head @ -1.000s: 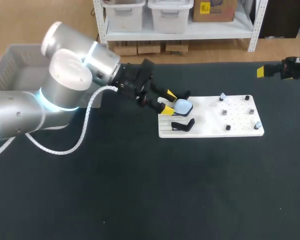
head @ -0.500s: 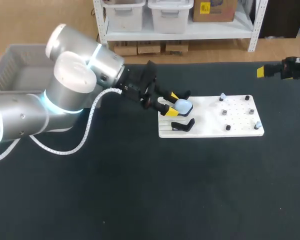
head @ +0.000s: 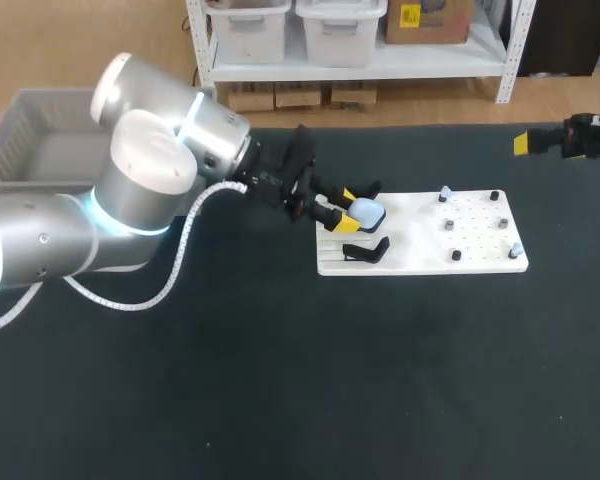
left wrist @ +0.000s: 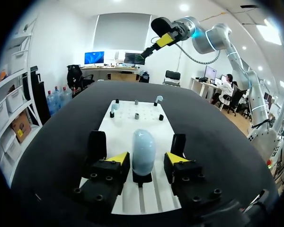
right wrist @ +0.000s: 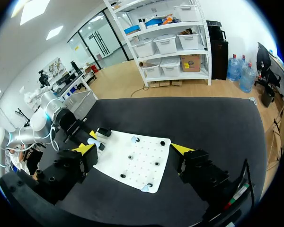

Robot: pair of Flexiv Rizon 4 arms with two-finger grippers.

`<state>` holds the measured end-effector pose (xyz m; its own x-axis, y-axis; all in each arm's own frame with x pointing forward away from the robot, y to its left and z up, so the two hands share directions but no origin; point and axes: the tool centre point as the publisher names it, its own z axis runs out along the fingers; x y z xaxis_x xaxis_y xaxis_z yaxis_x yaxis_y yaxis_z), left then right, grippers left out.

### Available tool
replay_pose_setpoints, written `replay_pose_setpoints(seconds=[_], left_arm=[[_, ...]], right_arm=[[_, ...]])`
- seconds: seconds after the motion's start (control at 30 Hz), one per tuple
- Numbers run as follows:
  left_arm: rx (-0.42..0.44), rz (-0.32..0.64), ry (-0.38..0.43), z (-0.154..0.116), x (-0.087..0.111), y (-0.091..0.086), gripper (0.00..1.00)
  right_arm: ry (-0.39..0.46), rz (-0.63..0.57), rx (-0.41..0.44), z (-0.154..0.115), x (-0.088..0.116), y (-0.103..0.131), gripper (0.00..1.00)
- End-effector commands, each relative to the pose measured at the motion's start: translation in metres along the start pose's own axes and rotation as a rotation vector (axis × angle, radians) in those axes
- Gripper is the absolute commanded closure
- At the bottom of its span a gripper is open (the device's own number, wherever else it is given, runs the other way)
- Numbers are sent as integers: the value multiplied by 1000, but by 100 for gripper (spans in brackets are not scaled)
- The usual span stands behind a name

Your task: Pick up each earbud case from the left stands, insert the matching earbuds, close the lid, and place the case in the box.

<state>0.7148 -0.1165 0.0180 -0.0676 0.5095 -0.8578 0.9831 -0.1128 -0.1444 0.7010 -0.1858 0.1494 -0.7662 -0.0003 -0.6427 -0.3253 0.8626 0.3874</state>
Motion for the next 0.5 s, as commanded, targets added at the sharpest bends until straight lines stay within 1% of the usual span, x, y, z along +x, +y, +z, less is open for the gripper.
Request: replay_pose_setpoints(seconds=[0.03,0.17,0.4,0.43,0.5], left_arm=[[-8,2,-1,1,1,-2,55],[-9,2,-1,2,1,-1,56],[-8,7,-4,3,-1,-1,60],[-7,7,-4,3,0,0,62],[-4,8,-5,3,0,0,71]], right_arm=[[0,0,1,0,0,0,0],[0,0,1,0,0,0,0],[0,0,1,0,0,0,0],[0,0,1,0,0,0,0],[0,0,1,0,0,0,0]])
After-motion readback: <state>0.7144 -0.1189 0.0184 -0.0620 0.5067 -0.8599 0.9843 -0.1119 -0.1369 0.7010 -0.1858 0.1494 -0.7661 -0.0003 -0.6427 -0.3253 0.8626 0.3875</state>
